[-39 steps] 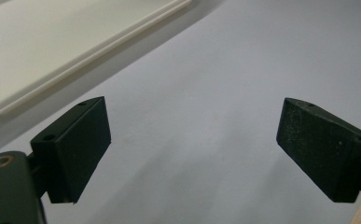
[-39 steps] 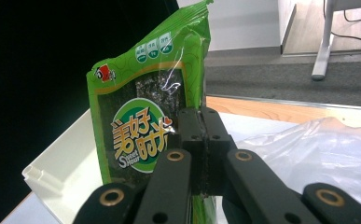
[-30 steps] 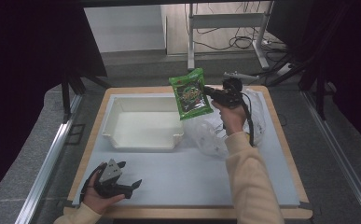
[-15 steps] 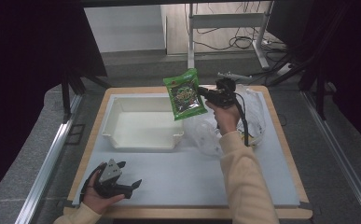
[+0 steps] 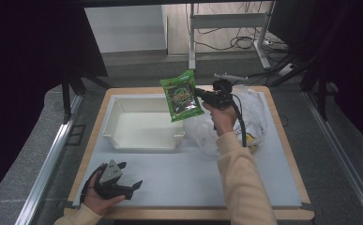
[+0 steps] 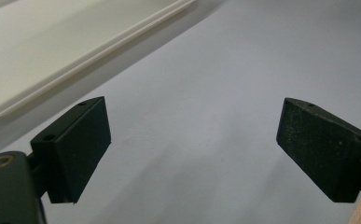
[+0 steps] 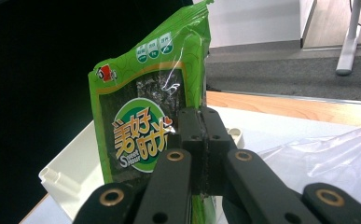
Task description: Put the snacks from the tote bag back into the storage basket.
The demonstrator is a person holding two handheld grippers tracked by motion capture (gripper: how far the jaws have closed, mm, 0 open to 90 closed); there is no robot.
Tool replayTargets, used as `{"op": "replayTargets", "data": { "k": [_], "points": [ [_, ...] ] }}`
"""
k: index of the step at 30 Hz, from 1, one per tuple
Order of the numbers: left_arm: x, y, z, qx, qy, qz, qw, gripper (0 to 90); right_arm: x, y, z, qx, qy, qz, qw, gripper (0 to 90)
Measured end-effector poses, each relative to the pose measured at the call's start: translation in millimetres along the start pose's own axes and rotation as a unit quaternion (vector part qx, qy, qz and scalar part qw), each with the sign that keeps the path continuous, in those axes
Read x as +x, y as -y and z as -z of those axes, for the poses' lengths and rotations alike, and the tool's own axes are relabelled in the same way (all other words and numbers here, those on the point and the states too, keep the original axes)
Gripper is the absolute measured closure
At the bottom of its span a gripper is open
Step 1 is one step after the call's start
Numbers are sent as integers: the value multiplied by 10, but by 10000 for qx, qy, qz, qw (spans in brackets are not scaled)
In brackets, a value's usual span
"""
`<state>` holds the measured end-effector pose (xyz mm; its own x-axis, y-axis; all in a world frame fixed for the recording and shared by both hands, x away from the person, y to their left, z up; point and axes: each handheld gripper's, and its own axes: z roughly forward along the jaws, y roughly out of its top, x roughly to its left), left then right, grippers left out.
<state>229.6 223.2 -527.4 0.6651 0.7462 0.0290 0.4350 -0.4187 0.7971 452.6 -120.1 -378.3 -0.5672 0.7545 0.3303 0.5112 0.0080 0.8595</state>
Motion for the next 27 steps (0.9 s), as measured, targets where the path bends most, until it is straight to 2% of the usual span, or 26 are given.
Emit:
{"op": "replayTargets", "data": {
  "k": [27],
  "points": [
    [2, -1, -2, -12, 10, 29, 10000, 98, 155, 103, -286, 169, -147, -22, 9997, 895]
  ]
}}
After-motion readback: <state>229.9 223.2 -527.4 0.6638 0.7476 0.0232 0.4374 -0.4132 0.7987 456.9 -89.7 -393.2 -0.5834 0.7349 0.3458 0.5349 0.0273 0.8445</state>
